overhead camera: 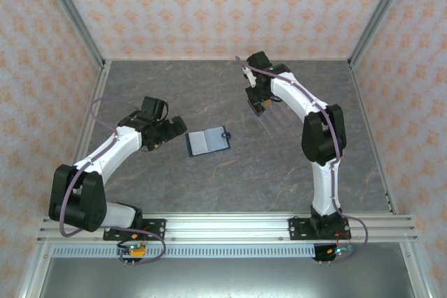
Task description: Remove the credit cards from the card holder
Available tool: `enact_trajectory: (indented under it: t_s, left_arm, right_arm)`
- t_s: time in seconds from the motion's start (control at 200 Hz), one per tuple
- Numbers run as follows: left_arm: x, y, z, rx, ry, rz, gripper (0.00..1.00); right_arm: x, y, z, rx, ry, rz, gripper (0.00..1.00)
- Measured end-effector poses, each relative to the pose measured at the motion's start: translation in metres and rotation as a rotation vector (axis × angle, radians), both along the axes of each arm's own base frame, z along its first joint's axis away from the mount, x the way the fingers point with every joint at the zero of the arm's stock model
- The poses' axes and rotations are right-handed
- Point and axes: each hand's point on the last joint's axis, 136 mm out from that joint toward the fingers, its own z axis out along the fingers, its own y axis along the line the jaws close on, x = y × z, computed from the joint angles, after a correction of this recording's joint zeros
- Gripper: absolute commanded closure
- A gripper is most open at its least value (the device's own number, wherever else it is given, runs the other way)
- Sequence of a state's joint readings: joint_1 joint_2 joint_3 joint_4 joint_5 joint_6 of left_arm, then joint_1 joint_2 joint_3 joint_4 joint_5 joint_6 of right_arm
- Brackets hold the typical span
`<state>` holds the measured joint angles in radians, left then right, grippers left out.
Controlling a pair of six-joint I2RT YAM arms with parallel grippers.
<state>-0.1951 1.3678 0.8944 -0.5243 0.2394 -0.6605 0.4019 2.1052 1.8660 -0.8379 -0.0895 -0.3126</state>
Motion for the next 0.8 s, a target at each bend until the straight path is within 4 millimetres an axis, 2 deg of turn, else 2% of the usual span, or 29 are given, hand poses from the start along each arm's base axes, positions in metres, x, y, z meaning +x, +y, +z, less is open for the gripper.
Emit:
enact_trajectory:
  t_s: [0.415,0.626,0.711,0.796]
  left_arm:
    - [0.000,-0.002,0.000,-0.012,0.002,-0.007,0.00]
    - [0.000,-0.002,0.000,-0.012,0.002,-0.007,0.00]
    - [-0.001,-0.002,0.000,-0.012,0.003,-0.007,0.00]
    - [-0.001,-0.002,-0.001,-0.012,0.005,-0.007,0.00]
  right_arm:
    - [0.001,-0.005,-0.011,-0.023,0.050,0.014,1.00]
    - [0.002,-0.004,-0.027,-0.036,0.089,0.016,1.00]
    - [0.002,-0.004,-0.032,-0.040,0.102,0.018,0.96]
    - [0.003,-0.002,-0.031,-0.038,0.105,0.021,0.86]
